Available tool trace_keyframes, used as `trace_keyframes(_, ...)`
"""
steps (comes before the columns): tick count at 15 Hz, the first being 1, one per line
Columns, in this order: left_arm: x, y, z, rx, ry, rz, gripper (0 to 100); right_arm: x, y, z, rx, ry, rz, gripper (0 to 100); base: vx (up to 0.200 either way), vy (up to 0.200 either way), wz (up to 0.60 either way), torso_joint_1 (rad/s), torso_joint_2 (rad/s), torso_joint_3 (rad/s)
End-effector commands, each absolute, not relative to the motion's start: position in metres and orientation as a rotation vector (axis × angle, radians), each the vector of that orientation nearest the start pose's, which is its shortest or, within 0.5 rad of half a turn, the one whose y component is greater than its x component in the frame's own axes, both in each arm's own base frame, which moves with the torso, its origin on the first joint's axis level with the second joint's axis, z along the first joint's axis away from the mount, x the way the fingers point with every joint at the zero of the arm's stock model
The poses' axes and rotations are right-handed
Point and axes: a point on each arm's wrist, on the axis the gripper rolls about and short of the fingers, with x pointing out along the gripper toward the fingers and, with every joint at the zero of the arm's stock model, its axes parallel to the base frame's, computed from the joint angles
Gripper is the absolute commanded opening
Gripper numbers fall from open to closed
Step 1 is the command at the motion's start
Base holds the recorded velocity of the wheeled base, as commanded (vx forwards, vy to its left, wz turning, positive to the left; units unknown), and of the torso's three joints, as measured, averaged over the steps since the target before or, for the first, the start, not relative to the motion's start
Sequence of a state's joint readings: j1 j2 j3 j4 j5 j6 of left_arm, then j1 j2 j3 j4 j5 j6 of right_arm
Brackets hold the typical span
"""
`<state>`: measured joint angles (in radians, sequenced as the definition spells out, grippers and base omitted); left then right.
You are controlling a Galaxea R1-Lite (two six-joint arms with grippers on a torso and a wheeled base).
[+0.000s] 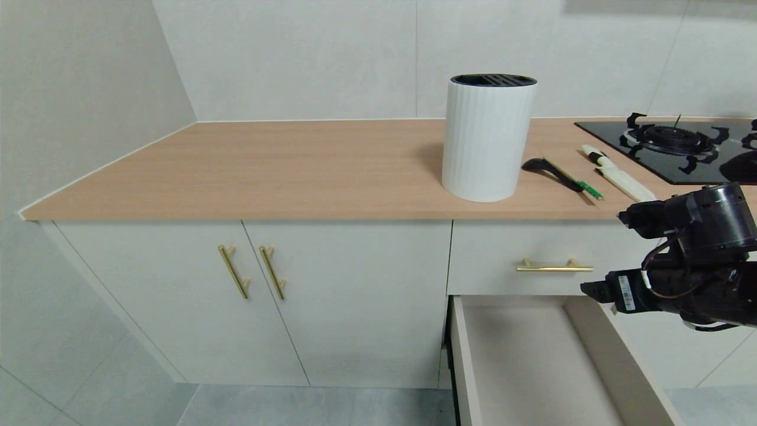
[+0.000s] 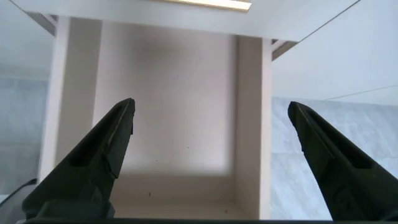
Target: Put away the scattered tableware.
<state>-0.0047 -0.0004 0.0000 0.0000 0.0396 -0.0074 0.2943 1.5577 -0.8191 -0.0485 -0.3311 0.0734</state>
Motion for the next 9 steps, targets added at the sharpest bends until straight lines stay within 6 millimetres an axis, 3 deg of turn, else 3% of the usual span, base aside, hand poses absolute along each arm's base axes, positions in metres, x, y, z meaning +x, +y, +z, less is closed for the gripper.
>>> trace_keyframes(1, -0.0228, 0.001, 0.0755, -0.008, 0.0, 0.035, 100, 0.2453, 0.0668, 0.1739, -0.141, 0.653, -0.059, 100, 0.0, 0.0, 0.0, 0.198, -0.48, -0.271)
trace_keyframes(7, -0.0228, 0.001, 0.0755, -0.008, 0.0, 0.035, 100, 0.2455, 0.0668, 0.1743, -0.144, 0.652, -0.058, 100, 0.0, 0.0, 0.0, 0.211, -0.49, -0.283)
trace_keyframes(9, -0.0228, 0.001, 0.0755, -0.008, 0.0, 0.035, 100, 0.2463, 0.0671, 0.1757, -0.142, 0.641, -0.058, 100, 0.0, 0.0, 0.0, 0.102, -0.22, -0.122)
